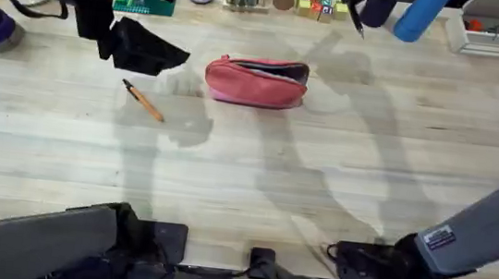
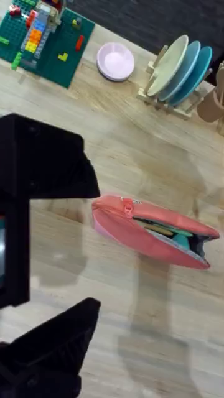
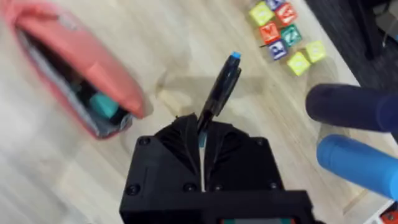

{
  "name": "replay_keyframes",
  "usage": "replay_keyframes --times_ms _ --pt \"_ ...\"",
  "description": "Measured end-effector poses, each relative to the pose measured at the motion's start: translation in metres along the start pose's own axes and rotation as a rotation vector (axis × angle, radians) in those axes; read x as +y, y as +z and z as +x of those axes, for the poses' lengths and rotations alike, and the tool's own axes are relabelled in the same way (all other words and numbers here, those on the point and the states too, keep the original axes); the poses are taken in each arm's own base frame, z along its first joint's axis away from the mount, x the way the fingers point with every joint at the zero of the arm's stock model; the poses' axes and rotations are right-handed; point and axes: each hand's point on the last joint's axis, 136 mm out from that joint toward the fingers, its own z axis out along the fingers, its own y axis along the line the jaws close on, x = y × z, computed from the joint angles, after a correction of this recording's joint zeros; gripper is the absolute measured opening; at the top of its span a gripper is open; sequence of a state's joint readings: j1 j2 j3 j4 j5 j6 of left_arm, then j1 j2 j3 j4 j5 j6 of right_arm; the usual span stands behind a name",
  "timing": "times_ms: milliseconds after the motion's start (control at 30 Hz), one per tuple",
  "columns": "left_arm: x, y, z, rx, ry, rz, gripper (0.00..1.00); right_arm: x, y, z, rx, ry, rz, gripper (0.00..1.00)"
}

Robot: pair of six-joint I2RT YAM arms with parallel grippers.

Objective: Unzip the bag, pick up the pens from the table one at a time and place them inside, then zip the bag closed.

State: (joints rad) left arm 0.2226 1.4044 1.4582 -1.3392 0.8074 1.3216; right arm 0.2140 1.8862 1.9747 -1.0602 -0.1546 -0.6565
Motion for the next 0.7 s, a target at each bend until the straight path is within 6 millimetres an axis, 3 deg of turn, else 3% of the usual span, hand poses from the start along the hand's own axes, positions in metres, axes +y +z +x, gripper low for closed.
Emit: replay_keyframes --times_ms 333,700 --pt "0.0 0.0 0.0 0.0 0.0 0.0 0.993 0.048 0.001 0.004 0.025 -0.303 -0.161 0.032" --pt "0.0 0.0 0.0 0.0 0.0 0.0 0.993 0.077 0.0 0.006 0.036 -0.527 -0.241 0.032"
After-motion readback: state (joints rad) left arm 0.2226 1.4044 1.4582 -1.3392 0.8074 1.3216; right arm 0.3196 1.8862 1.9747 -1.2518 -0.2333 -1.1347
